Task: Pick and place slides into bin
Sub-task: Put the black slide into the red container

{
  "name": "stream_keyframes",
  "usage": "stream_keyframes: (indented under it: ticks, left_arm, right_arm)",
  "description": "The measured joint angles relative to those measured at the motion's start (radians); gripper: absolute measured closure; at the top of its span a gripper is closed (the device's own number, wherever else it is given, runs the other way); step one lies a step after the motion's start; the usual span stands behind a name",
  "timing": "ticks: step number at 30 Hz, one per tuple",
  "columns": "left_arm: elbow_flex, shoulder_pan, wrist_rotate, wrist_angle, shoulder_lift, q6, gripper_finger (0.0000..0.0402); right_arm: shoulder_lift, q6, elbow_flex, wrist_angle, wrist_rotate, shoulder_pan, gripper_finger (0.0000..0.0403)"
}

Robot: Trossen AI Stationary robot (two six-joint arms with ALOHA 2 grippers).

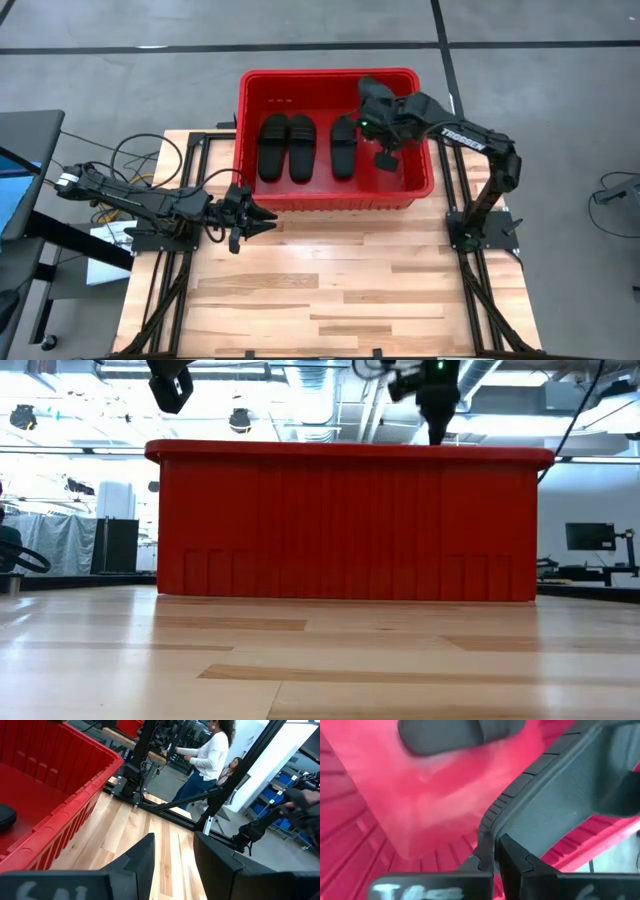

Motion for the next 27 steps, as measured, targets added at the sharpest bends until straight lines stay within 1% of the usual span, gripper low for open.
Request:
stream_keyframes:
  ticks: [10,14,18,27]
  left_arm:
    - [0.0,0.0,0.0,0.001,0.0,0.001,0.0276]
    - [0.0,0.0,0.0,0.003,0.0,0.0,0.0276]
    - [0.0,0.0,0.0,0.005,0.0,0.0,0.0276]
    - [0.0,0.0,0.0,0.004,0.0,-0.001,0.0276]
  right_arm:
    - [0.07,-0.011,-0.166,0.006,-0.015,-0.028,0.0403]
    - [0.104,-0.027,-0.204,0.025,-0.036,-0.031,0.0403]
    - [0.134,-0.045,-0.226,0.051,-0.053,-0.039,0.0403]
    - [0.215,-0.063,-0.226,0.079,-0.087,-0.081,0.0403]
